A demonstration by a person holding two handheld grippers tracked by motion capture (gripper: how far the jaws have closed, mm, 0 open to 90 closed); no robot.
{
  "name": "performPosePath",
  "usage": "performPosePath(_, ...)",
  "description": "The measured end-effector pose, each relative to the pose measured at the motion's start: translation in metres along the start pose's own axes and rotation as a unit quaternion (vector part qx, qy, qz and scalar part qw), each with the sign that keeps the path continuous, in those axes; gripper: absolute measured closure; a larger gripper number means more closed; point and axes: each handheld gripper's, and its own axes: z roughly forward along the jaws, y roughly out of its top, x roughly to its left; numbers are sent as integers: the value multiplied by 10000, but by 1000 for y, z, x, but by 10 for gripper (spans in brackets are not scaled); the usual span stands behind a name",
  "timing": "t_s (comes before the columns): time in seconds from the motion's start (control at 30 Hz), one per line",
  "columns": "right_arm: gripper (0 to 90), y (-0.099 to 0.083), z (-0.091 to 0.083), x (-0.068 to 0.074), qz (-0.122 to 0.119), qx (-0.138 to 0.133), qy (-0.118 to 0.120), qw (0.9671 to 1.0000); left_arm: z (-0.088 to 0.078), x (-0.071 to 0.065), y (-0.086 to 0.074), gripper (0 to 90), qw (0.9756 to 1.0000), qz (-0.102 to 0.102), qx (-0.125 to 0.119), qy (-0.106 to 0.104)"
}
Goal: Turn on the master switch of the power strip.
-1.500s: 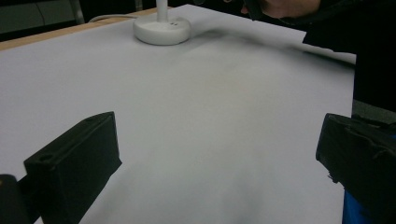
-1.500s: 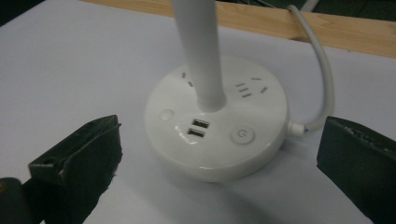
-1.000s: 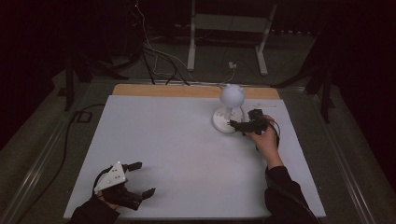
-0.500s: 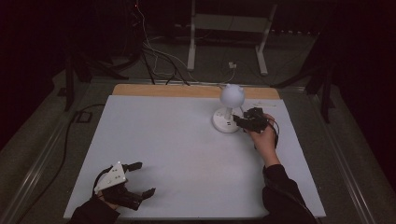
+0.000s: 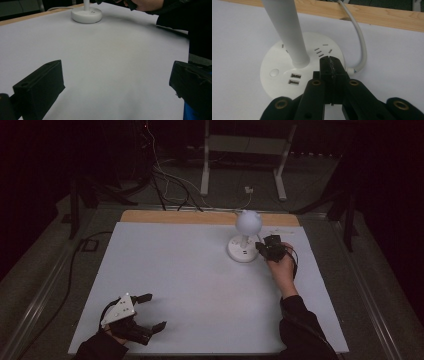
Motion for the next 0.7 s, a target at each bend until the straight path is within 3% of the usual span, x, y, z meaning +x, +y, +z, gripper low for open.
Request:
performPosePath(0.27, 900, 0, 3, 2, -18, 0, -26, 10000, 0, 0, 0, 1, 10000, 5, -7, 3)
performPosePath(0.5, 900, -5, 8, 9, -281, -28, -166, 9995, 0, 0, 0, 1, 10000, 1, -8, 1)
performPosePath(0.7, 900, -8, 13, 11, -295, 16, -134, 9995, 0, 0, 0, 1, 10000, -3, -14, 1)
